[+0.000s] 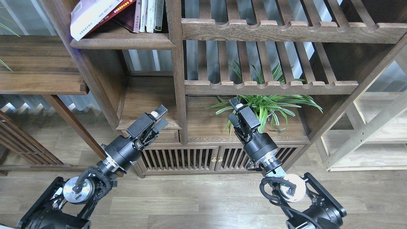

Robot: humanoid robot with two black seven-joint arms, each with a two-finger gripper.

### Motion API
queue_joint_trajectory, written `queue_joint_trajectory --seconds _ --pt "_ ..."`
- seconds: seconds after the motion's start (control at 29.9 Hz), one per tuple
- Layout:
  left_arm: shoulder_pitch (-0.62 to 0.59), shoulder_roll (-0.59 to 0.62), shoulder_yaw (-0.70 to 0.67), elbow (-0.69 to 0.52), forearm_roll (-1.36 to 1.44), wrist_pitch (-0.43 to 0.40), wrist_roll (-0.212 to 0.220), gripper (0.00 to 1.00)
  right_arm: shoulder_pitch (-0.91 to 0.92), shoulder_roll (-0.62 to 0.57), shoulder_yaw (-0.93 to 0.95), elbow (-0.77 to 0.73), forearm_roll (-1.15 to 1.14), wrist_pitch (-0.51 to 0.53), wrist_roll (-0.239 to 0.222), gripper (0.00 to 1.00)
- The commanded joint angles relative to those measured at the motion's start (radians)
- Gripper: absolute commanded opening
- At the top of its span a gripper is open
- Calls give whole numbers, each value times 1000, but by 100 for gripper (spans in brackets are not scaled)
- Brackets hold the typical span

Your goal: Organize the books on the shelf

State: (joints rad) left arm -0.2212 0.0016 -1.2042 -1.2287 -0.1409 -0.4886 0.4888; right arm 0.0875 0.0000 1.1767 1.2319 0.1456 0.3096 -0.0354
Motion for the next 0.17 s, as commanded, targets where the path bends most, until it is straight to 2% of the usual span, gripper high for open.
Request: queue_joint_trajectory --seconds 0.0,0.13 --pt "-9 -2 5 0 1 0 0 99 1 0 1 0 0 2 0 100" --pt "-10 -2 3 0 0 0 0 99 1 0 1 -2 0 9 -1 100"
